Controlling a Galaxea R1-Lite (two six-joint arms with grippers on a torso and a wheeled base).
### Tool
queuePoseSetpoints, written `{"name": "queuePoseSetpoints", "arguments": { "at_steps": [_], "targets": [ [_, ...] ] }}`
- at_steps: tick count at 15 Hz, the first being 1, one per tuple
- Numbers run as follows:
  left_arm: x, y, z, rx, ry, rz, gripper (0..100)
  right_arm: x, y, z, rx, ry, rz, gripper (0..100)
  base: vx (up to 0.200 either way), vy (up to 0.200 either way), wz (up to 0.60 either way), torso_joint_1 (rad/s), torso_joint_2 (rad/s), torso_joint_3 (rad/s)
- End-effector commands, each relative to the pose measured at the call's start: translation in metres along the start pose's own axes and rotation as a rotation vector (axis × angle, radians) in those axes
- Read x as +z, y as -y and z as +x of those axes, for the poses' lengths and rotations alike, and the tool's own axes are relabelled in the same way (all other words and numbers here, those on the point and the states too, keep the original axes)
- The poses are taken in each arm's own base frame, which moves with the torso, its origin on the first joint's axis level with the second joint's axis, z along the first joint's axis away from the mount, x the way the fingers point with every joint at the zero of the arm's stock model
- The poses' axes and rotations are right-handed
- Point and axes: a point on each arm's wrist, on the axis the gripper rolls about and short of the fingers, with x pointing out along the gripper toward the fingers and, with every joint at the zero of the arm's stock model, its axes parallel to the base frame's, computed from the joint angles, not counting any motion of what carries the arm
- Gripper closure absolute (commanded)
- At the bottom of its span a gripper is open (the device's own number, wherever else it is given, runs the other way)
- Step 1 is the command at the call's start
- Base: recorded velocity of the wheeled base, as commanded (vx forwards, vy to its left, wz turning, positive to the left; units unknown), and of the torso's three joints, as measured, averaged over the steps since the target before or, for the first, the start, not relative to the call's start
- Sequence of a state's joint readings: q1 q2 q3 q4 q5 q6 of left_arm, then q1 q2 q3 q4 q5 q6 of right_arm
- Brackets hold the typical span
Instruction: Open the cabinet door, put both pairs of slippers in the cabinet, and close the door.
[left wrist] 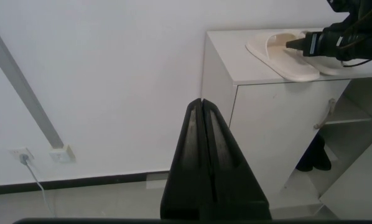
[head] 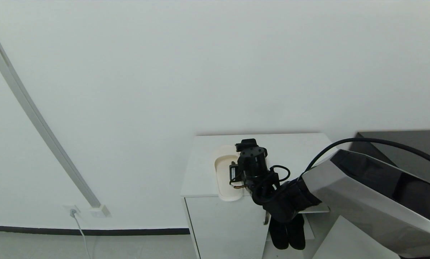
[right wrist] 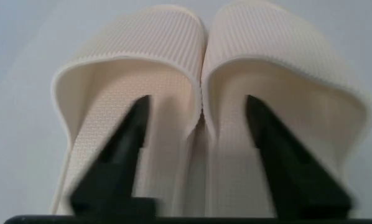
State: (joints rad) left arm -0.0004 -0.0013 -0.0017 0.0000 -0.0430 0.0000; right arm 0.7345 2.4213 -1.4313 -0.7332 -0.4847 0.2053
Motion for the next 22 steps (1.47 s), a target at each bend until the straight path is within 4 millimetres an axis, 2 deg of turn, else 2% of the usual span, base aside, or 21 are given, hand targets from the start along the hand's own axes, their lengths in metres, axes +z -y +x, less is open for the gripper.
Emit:
{"name": "queuePoseSetpoints", "arguments": {
  "at_steps": [1,7,9,11,13,17,20,22],
  "targets": [
    [0.000,0.000,0.000,0.000,-0.001,0.000,100,-0.002,0.001,0.000,-0.002,-0.002,-0.001,100,0.000,0.000,0.00,0.000,0.00,0.000],
    [0.000,0.000,0.000,0.000,-0.001,-0.002,100,0.002,0.000,-0.001,-0.002,0.006,0.003,100,0.000,0.000,0.00,0.000,0.00,0.000],
    [0.000,0.000,0.000,0.000,-0.001,-0.002,100,0.018,0.005,-0.016,0.001,0.018,0.010,100,0.000,0.000,0.00,0.000,0.00,0.000],
    [0.000,0.000,0.000,0.000,-0.001,-0.002,100,0.039,0.013,-0.042,0.020,0.034,0.019,100,0.000,0.000,0.00,0.000,0.00,0.000],
    [0.000,0.000,0.000,0.000,-0.001,-0.002,100,0.054,0.022,-0.078,0.072,0.031,0.018,100,0.000,0.000,0.00,0.000,0.00,0.000],
    [0.000,0.000,0.000,0.000,-0.001,-0.002,100,0.057,0.045,-0.149,0.150,-0.005,-0.002,100,0.000,0.000,0.00,0.000,0.00,0.000],
    [0.000,0.000,0.000,0.000,-0.001,0.000,100,0.054,0.053,-0.179,0.181,-0.023,-0.014,100,0.000,0.000,0.00,0.000,0.00,0.000],
    [0.000,0.000,0.000,0.000,-0.001,-0.002,100,0.054,0.052,-0.184,0.196,-0.023,-0.018,100,0.000,0.000,0.00,0.000,0.00,0.000]
  ]
}}
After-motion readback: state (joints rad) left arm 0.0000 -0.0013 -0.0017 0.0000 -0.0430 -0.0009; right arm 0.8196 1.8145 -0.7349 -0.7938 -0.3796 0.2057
